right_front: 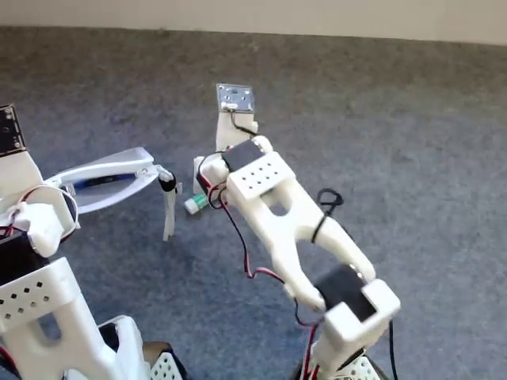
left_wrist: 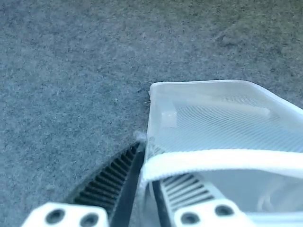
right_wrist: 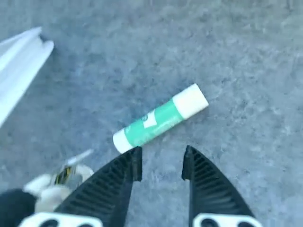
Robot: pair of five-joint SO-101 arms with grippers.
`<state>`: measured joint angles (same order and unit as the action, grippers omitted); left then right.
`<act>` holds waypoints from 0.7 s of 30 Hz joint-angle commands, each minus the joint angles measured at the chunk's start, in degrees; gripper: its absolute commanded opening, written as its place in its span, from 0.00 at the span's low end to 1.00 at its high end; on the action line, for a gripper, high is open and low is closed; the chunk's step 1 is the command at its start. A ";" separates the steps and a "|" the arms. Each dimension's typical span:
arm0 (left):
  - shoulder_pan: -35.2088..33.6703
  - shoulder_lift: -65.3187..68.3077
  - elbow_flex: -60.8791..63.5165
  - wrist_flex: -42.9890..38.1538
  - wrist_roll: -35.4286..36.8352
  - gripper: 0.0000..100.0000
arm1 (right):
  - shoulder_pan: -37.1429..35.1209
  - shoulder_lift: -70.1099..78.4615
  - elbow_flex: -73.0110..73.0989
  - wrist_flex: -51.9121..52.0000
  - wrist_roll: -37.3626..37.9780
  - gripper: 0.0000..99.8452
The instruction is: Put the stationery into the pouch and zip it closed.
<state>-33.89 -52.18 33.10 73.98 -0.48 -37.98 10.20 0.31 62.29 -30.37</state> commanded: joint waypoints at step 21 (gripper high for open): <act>-1.19 -0.66 -0.48 -0.09 0.62 0.01 | 2.95 29.32 -28.53 10.24 -4.92 0.14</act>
<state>-34.07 -52.18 33.10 73.98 -0.48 -35.52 37.01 -25.19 69.05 -34.86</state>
